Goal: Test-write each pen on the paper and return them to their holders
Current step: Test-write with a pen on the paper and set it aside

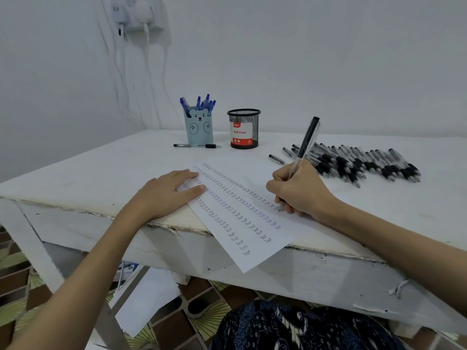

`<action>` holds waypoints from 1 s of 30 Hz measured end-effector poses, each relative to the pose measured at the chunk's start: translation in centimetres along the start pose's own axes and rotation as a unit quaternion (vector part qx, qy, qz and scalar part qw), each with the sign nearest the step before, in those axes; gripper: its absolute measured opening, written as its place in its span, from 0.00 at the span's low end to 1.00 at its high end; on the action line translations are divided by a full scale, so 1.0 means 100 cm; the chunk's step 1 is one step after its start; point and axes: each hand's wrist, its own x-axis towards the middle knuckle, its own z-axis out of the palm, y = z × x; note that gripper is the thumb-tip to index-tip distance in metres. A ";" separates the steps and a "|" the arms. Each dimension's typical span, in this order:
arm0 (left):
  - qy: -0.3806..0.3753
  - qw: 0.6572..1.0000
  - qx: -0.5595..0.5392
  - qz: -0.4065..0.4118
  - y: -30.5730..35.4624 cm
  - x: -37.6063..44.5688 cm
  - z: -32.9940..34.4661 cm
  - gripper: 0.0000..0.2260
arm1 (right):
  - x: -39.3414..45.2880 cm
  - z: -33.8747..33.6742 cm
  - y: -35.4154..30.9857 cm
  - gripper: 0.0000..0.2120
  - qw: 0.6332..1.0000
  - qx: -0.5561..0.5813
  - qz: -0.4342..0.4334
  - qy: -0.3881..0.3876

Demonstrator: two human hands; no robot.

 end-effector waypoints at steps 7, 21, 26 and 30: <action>-0.001 0.995 -0.076 0.070 0.000 -0.004 0.000 0.21 | 0.002 0.000 0.000 0.24 1.000 0.016 0.009 0.013; -0.002 0.991 -0.116 0.062 0.000 -0.006 0.000 0.15 | -0.001 0.000 -0.005 0.20 1.000 -0.008 0.003 0.007; -0.001 0.991 -0.115 0.061 0.000 -0.005 0.000 0.16 | 0.003 0.000 0.000 0.23 1.000 0.000 0.015 0.025; 0.001 0.992 -0.113 0.064 -0.001 -0.004 -0.001 0.17 | 0.002 -0.001 0.001 0.22 0.999 0.006 0.013 0.037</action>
